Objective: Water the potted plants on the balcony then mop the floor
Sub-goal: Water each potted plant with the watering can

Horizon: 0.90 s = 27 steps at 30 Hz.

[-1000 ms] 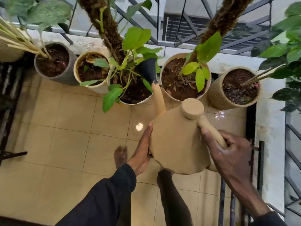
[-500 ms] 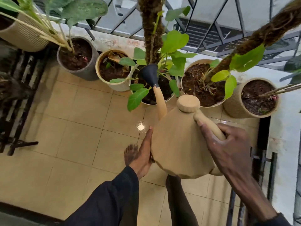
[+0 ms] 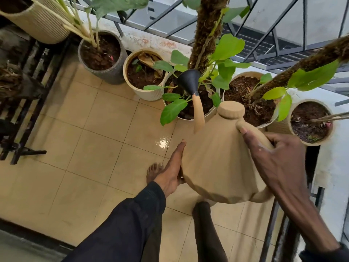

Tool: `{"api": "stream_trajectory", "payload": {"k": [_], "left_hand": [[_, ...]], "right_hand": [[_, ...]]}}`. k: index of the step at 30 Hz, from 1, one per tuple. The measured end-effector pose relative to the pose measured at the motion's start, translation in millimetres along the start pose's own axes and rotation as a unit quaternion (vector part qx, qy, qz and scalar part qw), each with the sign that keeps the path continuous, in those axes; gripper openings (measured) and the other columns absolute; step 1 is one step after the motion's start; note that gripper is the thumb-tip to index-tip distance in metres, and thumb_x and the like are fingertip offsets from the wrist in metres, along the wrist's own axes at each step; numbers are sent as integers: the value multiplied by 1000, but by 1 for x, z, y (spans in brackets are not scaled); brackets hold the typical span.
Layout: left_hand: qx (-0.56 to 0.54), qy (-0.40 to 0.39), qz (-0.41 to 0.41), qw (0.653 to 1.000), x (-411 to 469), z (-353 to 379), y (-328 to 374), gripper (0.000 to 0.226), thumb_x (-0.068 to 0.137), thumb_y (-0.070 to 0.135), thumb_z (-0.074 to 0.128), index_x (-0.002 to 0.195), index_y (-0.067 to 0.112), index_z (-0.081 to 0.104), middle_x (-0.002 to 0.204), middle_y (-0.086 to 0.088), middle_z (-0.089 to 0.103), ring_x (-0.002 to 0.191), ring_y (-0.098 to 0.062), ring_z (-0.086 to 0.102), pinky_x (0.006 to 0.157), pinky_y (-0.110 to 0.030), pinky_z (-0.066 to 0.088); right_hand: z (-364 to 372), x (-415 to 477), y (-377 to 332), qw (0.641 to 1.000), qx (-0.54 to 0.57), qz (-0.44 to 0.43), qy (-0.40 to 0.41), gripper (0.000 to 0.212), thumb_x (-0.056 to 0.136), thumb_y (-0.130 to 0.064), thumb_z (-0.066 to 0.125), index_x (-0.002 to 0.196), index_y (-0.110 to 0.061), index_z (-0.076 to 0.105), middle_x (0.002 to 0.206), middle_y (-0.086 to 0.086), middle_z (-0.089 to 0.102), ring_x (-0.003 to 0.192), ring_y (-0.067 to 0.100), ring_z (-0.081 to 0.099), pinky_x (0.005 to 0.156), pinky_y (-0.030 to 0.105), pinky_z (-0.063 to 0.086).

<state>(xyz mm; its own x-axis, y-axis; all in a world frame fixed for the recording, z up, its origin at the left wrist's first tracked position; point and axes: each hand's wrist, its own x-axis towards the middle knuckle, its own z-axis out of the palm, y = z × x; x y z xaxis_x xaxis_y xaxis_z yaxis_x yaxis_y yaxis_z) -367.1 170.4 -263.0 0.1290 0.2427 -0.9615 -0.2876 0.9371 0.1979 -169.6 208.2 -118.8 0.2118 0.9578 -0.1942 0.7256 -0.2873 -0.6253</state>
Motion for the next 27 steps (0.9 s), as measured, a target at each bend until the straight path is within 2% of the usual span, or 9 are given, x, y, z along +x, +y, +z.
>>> {"api": "stream_trajectory", "payload": {"k": [2,5,9,12,14,18,22,27], "left_hand": [[-5,-1,-6,1000,0,1,0,70,86,82,50,125,27,69,110,-8,78,112,-30,67,90,-46,54],[-13,-1,-12,1000,0,1,-1,69,87,80,51,125,26,69,110,-10,77,111,-30,67,86,-45,54],[-25,-3,-17,1000,0,2,-2,71,85,80,54,127,25,67,112,-11,76,111,-30,67,83,-44,54],[-26,-2,-16,1000,0,4,-2,72,85,80,53,127,24,67,113,-11,76,112,-31,67,87,-45,54],[-24,-3,-14,1000,1,5,-1,72,85,81,52,127,24,67,115,-12,75,113,-31,66,87,-45,54],[-29,3,-14,999,2,7,-1,72,82,81,56,126,25,68,115,-12,76,114,-31,67,96,-50,56],[-35,3,-15,999,0,9,-2,70,84,79,57,127,24,66,115,-13,75,113,-32,66,96,-50,56],[-37,0,-16,999,-1,9,-4,73,82,80,59,128,24,66,116,-13,75,113,-33,67,99,-54,55]], "right_hand": [[-1,2,-1,1000,-12,2,-6,61,93,-51,72,58,-2,64,53,20,52,48,27,41,48,35,33],[-1,5,-3,1000,-16,7,-14,65,93,-52,72,56,0,60,54,24,49,50,20,36,48,34,31],[-1,8,-3,1000,-20,11,-16,64,93,-55,71,59,-1,64,59,26,57,53,21,43,50,40,41],[-4,9,-9,1000,-19,5,-8,62,93,-49,72,47,-16,47,49,13,40,49,19,34,48,35,32],[-5,10,-12,1000,-21,2,-9,66,94,-46,72,46,-19,36,49,5,30,48,17,26,47,33,26],[-7,11,-7,1000,-23,3,-13,66,94,-51,70,49,-9,46,49,5,32,48,18,27,47,31,25],[-10,12,-7,999,-30,1,-18,64,94,-52,68,55,-3,56,48,3,34,47,16,29,46,31,27],[-12,12,-8,999,-30,4,-22,61,94,-52,68,53,-9,54,47,0,34,46,13,29,45,29,25]]}}
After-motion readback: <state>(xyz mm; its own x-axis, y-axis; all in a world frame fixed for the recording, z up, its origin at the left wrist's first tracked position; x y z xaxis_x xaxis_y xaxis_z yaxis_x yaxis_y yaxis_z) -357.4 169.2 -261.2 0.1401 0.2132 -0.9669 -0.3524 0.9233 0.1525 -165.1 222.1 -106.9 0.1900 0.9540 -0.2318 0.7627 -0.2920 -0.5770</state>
